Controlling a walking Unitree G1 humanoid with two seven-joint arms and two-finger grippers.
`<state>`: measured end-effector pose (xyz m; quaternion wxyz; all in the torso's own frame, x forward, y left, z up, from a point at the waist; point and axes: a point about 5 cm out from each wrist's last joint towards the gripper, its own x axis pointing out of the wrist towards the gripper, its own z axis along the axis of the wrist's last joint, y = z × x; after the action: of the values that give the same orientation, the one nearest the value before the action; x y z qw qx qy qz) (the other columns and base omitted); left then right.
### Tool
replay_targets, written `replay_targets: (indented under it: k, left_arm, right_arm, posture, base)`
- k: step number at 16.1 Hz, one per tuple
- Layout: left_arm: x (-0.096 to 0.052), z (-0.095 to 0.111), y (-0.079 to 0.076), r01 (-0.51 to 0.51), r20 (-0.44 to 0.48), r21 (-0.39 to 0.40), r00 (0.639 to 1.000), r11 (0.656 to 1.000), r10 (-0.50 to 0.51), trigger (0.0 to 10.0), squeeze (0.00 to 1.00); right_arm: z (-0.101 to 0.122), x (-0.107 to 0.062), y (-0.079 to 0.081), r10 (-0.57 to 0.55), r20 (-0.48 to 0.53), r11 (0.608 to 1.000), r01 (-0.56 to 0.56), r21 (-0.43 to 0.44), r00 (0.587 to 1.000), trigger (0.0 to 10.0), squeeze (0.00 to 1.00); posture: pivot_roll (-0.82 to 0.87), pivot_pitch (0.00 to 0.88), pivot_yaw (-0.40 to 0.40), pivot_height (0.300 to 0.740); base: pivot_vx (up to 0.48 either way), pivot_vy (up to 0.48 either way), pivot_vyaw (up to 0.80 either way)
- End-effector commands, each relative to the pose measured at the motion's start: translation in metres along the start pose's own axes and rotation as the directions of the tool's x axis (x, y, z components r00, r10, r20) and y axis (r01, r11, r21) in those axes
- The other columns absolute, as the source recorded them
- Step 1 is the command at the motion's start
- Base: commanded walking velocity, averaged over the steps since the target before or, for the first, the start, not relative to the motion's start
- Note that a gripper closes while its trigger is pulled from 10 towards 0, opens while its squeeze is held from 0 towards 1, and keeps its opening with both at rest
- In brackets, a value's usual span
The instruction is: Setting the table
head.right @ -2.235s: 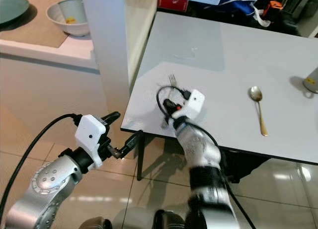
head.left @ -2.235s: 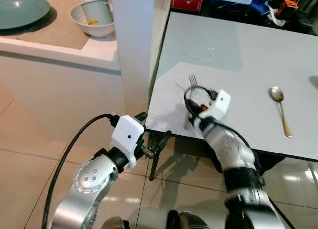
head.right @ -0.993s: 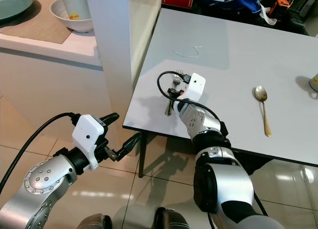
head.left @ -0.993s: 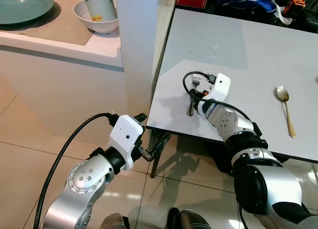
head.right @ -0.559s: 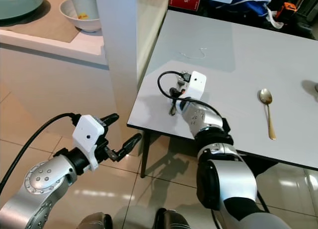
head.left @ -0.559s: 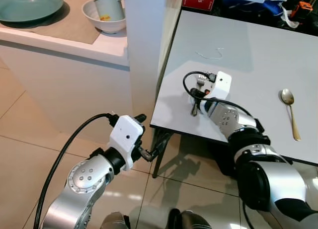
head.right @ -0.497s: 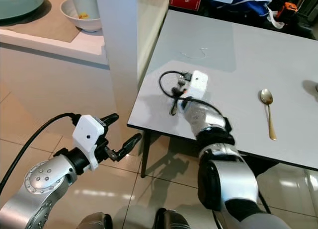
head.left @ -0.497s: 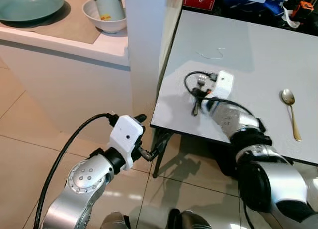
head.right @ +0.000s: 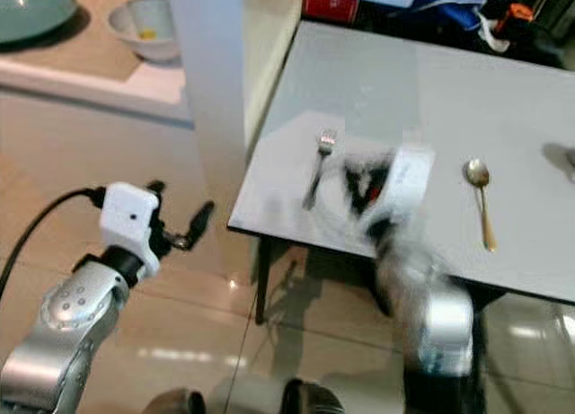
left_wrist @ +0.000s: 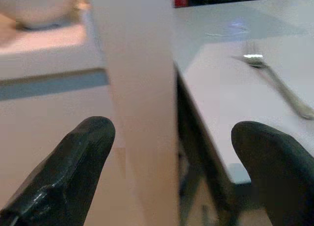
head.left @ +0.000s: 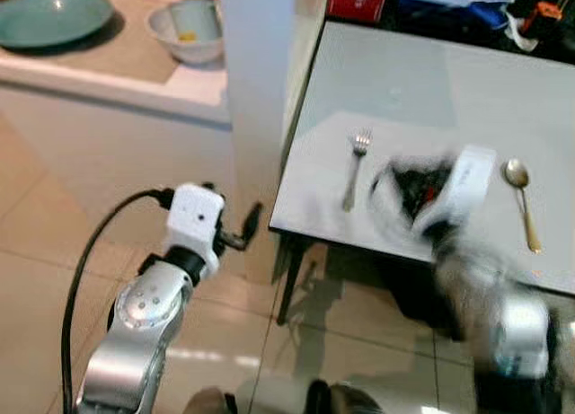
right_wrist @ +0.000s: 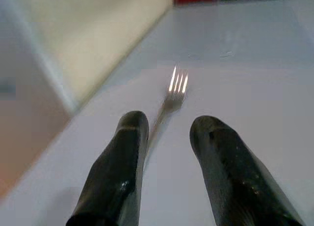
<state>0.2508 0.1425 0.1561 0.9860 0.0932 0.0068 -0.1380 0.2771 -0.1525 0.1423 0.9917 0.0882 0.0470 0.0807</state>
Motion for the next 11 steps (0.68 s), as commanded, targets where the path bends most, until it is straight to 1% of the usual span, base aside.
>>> replay_targets:
  k: [1, 2, 3, 4, 5, 7, 8, 11]
  left_arm:
    - [0.005, 0.003, 0.005, -0.073, 0.018, 0.009, 0.997, 0.997, 0.073, 10.0, 0.0]
    - [0.007, 0.003, 0.005, -0.083, 0.01, -0.021, 0.996, 0.996, 0.084, 10.0, 0.0]
    - [0.009, 0.003, 0.006, -0.097, 0.004, -0.013, 0.995, 0.995, 0.097, 10.0, 0.0]
    - [0.009, 0.004, 0.005, -0.094, 0.011, -0.009, 0.996, 0.996, 0.094, 10.0, 0.0]
    - [0.007, 0.004, 0.005, -0.087, 0.024, 0.023, 0.996, 0.996, 0.087, 10.0, 0.0]
    - [0.008, 0.007, 0.009, -0.095, 0.046, 0.0, 0.994, 0.996, 0.095, 10.0, 0.0]
    - [0.008, 0.009, 0.009, -0.106, 0.052, 0.008, 0.993, 0.994, 0.106, 10.0, 0.0]
    - [0.01, 0.006, 0.009, -0.119, 0.033, -0.001, 0.992, 0.993, 0.119, 10.0, 0.0]
  right_arm:
    - [-0.004, -0.007, 0.009, 0.028, 0.026, 0.999, -0.027, -0.047, 0.999, 10.0, 0.0]
    - [-0.013, -0.012, 0.012, 0.033, -0.007, 0.999, -0.033, -0.018, 0.999, 10.0, 0.0]
    - [-0.015, -0.016, 0.013, 0.017, -0.008, 1.0, -0.017, 0.014, 1.0, 10.0, 0.0]
    - [-0.016, -0.018, 0.014, 0.013, -0.001, 1.0, -0.013, 0.008, 1.0, 10.0, 0.0]
    - [-0.017, -0.019, 0.013, -0.008, 0.011, 1.0, 0.008, 0.005, 1.0, 10.0, 0.0]
    - [-0.018, -0.017, 0.014, -0.039, 0.019, 0.999, 0.039, 0.005, 0.999, 10.0, 0.0]
    - [-0.019, -0.017, 0.016, -0.028, 0.016, 0.999, 0.028, 0.016, 0.999, 10.0, 0.0]
    - [-0.02, -0.017, 0.018, -0.013, 0.011, 1.0, 0.013, 0.027, 1.0, 10.0, 0.0]
  posture:
    - [0.09, 0.048, -0.028, 0.74]
    - [0.09, 0.043, -0.028, 0.74]
    - [0.09, 0.036, -0.027, 0.74]
    - [0.1, 0.032, -0.029, 0.74]
    - [0.1, 0.028, -0.031, 0.74]
    - [0.11, 0.019, -0.036, 0.74]
    - [0.11, 0.02, -0.037, 0.74]
    - [0.11, 0.017, -0.038, 0.74]
  base:
    - [0.0, 0.0, 0.0]
    - [0.0, 0.0, 0.0]
    - [0.0, 0.0, 0.0]
    - [0.0, 0.0, 0.0]
    - [0.0, 0.0, 0.0]
    - [0.0, 0.0, 0.0]
    - [0.0, 0.0, 0.0]
    - [0.0, 0.0, 0.0]
